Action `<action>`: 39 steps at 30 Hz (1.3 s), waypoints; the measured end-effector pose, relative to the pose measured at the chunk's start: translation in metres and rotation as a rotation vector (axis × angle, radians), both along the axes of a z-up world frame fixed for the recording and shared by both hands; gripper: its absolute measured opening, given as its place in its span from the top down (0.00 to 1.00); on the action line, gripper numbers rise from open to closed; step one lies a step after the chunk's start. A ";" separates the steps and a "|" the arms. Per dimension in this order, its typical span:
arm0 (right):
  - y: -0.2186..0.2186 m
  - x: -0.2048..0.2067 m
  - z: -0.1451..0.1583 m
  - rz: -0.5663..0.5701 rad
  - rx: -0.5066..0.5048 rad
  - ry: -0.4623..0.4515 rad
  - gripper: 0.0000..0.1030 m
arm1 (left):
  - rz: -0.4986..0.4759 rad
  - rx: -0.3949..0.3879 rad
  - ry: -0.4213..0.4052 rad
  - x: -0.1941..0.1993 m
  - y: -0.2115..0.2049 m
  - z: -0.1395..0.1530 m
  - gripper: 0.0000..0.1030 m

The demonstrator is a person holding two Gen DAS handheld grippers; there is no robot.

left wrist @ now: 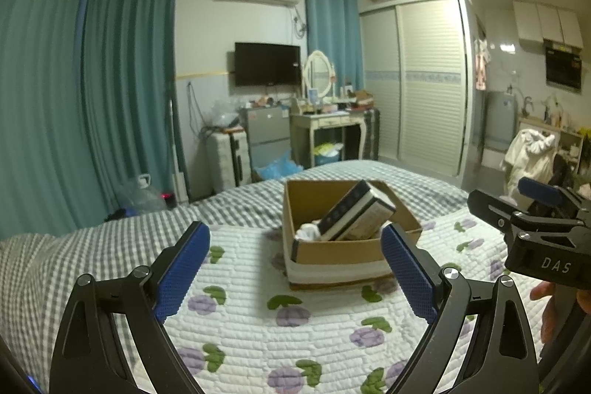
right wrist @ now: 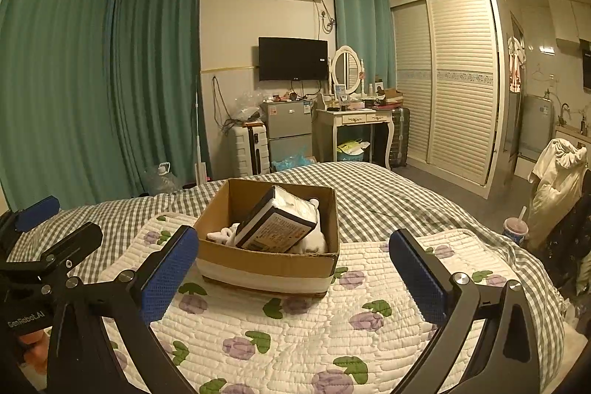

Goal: Organize soft objects

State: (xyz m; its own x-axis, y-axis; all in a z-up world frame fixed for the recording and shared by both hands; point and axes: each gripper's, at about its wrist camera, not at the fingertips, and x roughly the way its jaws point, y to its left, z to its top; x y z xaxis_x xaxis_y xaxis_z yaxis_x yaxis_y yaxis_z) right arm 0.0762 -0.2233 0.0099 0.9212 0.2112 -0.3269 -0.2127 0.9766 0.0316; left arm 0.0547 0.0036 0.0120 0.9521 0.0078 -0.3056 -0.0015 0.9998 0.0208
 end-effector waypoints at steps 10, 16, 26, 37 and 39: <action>0.001 -0.001 -0.001 0.004 0.000 0.003 0.00 | 0.006 -0.001 0.000 -0.001 0.000 -0.001 0.07; 0.002 -0.002 -0.001 0.005 0.000 0.007 0.00 | 0.009 0.003 -0.002 -0.003 -0.001 0.000 0.07; 0.004 -0.003 0.000 0.001 0.003 0.008 0.00 | 0.011 -0.001 0.000 -0.003 -0.001 0.002 0.07; 0.005 -0.003 -0.001 0.002 0.003 0.010 0.00 | 0.014 0.001 -0.001 -0.003 -0.001 0.002 0.07; 0.005 -0.002 -0.001 0.002 0.002 0.011 0.00 | 0.014 -0.001 -0.001 -0.003 0.000 0.002 0.07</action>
State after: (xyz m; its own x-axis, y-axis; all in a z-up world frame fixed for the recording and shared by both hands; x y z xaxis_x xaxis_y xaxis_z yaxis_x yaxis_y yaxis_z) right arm 0.0738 -0.2180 0.0087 0.9172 0.2139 -0.3362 -0.2144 0.9761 0.0359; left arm 0.0518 0.0031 0.0140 0.9521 0.0206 -0.3050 -0.0153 0.9997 0.0200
